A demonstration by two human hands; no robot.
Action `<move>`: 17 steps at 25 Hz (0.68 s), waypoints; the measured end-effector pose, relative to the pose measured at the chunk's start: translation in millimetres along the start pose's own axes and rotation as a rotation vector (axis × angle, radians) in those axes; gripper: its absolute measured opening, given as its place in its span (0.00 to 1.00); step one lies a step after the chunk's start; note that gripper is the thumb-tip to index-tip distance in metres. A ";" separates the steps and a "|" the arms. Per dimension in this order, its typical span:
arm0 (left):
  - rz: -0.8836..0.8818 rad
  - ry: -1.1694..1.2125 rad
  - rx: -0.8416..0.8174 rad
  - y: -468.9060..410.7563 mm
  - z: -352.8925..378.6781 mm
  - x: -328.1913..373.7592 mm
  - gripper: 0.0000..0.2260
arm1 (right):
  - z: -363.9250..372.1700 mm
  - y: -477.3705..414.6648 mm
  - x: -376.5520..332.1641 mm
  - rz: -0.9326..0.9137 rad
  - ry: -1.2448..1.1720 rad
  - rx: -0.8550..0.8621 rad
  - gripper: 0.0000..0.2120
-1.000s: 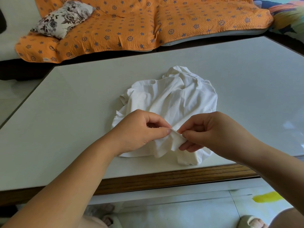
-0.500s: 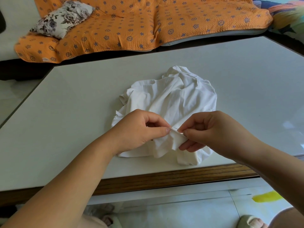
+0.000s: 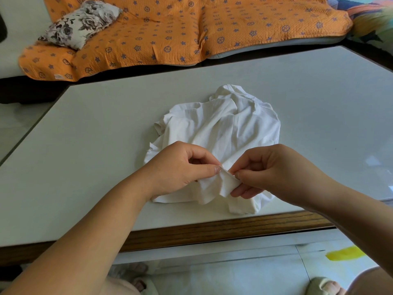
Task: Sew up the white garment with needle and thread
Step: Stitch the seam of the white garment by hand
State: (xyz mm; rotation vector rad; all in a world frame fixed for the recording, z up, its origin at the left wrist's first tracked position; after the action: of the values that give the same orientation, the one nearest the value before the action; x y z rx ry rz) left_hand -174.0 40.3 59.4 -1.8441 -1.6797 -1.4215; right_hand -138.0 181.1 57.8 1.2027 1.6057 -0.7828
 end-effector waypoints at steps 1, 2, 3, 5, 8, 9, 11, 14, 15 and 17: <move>-0.001 0.002 -0.006 -0.3 0.6 0.2 0.04 | 0.2 -0.1 0.0 -0.004 -0.005 -0.002 0.07; -0.004 0.007 -0.013 -0.5 1.0 0.2 0.04 | 0.5 -0.1 0.0 -0.007 -0.012 -0.004 0.07; -0.008 0.016 -0.021 -0.6 1.3 0.1 0.04 | 0.8 -0.1 -0.1 -0.010 -0.021 -0.006 0.07; -0.016 0.039 -0.036 -1.1 1.4 -0.1 0.04 | 1.5 -0.6 -0.2 -0.018 -0.046 -0.012 0.07; -0.023 0.067 -0.064 -2.1 3.8 -0.7 0.03 | 2.2 -1.4 1.2 -0.027 -0.078 -0.018 0.06; -0.026 0.074 -0.076 -2.1 5.7 -0.8 0.03 | 2.6 -1.5 1.6 -0.031 -0.089 -0.016 0.05; -0.032 0.085 -0.095 -2.7 9.1 -1.8 0.03 | 3.8 -1.7 2.0 -0.039 -0.112 -0.010 0.05; -0.045 0.129 -0.108 -4.2 10.4 -4.5 0.02 | 2.7 -3.1 3.5 -0.042 -0.112 0.022 0.05; -0.046 0.142 -0.109 -4.4 10.6 -5.1 0.02 | 0.2 -3.8 4.7 -0.041 -0.093 0.045 0.06; -0.046 0.162 -0.110 -4.3 11.6 -5.0 0.01 | -3.7 -4.7 7.3 -0.027 -0.059 0.080 0.06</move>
State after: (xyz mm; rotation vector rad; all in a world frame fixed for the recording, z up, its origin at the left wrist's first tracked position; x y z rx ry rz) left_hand -171.5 47.1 48.2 -1.7029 -1.6046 -1.6646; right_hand -144.2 185.4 52.0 1.2052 1.5578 -0.8988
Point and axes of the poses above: each hand's wrist, its own y-axis away from the middle knuckle, its own z-axis out of the palm, x = y × z, the point moved 10 cm from there along -y, towards the middle knuckle, and after that the axes turned 14 degrees about -z, right-handed, at the moved point
